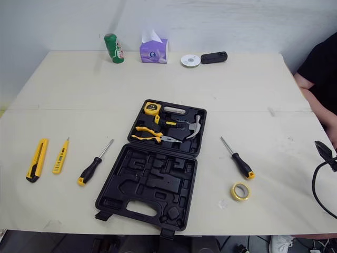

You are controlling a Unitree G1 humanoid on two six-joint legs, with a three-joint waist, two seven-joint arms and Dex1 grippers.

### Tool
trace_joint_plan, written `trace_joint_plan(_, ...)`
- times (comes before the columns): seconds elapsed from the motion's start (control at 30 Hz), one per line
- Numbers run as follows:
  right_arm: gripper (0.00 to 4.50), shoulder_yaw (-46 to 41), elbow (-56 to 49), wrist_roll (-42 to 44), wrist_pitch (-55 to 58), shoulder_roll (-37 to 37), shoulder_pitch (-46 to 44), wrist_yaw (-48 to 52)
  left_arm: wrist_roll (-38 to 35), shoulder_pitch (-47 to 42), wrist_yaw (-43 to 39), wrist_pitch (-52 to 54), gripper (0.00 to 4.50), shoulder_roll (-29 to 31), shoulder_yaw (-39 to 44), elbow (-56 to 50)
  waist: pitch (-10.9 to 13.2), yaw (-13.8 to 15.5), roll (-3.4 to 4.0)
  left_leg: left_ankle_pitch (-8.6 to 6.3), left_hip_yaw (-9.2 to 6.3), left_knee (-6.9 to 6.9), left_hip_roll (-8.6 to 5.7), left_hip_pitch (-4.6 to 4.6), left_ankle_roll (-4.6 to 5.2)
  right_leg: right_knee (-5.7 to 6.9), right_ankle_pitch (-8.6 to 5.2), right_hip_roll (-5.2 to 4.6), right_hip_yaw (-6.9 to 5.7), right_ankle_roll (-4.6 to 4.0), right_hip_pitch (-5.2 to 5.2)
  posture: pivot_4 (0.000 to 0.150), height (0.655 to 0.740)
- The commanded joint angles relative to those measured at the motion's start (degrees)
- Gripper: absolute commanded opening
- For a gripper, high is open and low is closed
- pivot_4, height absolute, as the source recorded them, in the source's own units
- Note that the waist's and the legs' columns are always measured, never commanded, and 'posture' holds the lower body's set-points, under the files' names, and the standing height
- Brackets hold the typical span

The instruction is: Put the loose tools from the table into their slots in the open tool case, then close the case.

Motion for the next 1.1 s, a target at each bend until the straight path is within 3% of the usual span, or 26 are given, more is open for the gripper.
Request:
trace_joint_plan(0.03,4.50,-0.1,0.6,0.2,-1.5,-1.0,-1.3,-0.1,-1.5,0.4,0.9,-1.3,4.47,0.1,2.2,-1.1,0.0,0.0,0.00,0.00,0.00,0.00,0.00,0.00,0.00,0.00,0.00,0.00,0.00,0.00,0.00,0.150,0.7400)
trace_joint_plan(0.77,4.50,1.2,0.9,0.5,-2.6,0.1,-1.7,0.5,-2.8,0.1,0.6,0.1,4.47,-1.5,2.5,-4.4,0.0,0.0,0.00,0.00,0.02,0.02,0.00,0.00,0.00,0.02,0.01,-0.04,-0.03,-0.01,-0.01,0.150,0.7400)
trace_joint_plan(1.1,4.50,1.6,-12.2,2.9,3.0,3.4,-1.4,0.2,-6.2,0.6,-3.3,6.3,4.47,-4.2,2.9,-15.8,0.0,0.0,-0.01,0.00,0.01,0.02,0.01,-0.03,0.00,0.04,0.01,-0.04,-0.03,-0.01,-0.01,0.150,0.7400)
